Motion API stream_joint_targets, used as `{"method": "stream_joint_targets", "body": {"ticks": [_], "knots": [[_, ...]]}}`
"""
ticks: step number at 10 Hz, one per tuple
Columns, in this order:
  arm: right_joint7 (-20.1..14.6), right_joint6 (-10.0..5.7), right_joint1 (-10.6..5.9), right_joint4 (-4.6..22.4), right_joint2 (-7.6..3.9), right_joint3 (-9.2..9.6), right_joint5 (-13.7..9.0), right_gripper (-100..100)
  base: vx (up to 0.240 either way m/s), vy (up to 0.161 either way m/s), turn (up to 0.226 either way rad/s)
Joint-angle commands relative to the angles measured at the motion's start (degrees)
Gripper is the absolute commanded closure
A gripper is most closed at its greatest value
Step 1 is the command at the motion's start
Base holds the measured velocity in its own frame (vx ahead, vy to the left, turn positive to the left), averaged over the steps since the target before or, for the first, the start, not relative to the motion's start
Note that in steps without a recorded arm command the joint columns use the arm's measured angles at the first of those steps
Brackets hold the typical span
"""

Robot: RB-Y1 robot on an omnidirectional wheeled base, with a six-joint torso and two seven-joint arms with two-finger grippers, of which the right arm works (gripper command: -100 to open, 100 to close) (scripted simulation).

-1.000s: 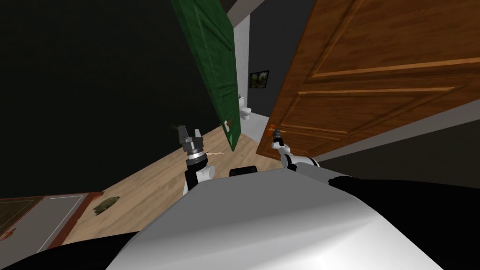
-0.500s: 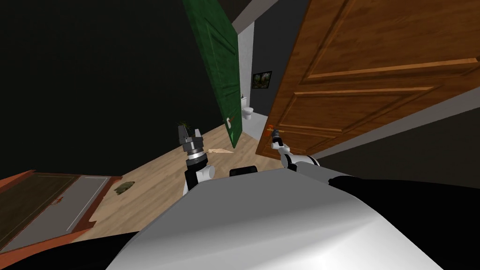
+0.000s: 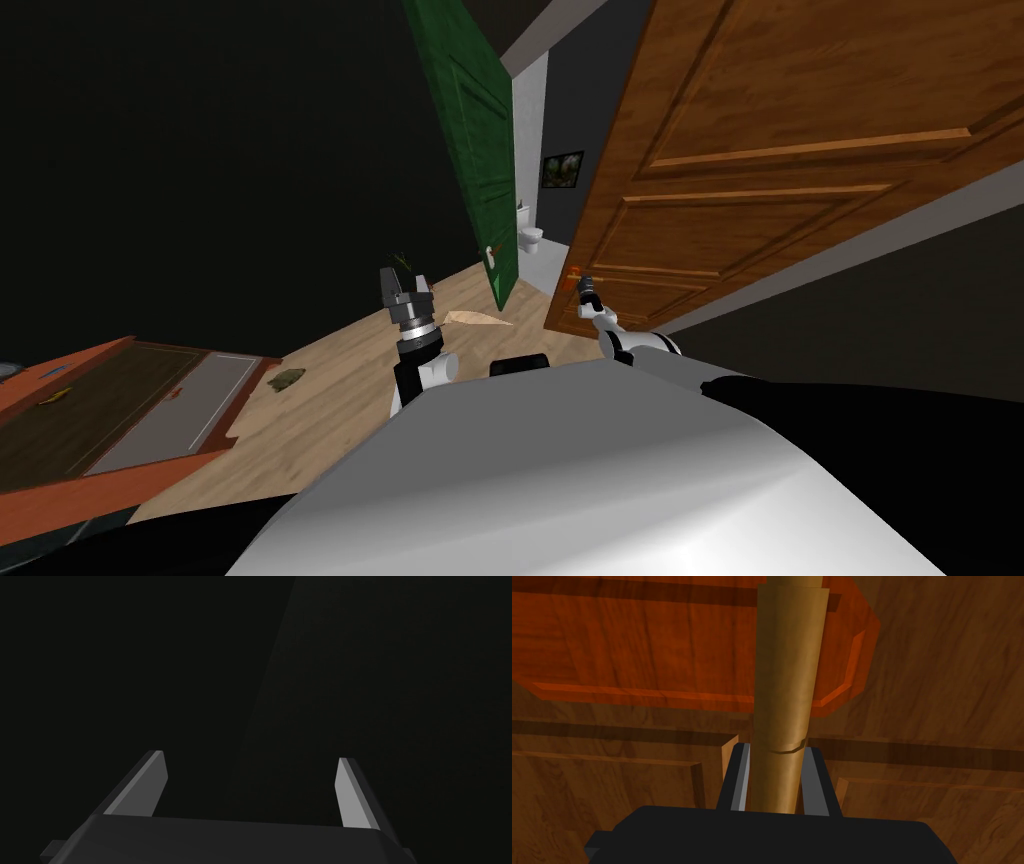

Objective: Pull the door open

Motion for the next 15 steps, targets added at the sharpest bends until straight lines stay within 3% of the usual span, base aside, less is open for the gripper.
{"method": "stream_joint_targets", "body": {"ticks": [1,15], "knots": [[-0.7,-0.08,0.09,-0.1,-0.11,0.71,0.2,100,-0.143,-0.025,0.076],[-7.3,-1.22,0.59,-0.8,-1.15,7.81,2.8,100,-0.190,-0.054,0.095]]}}
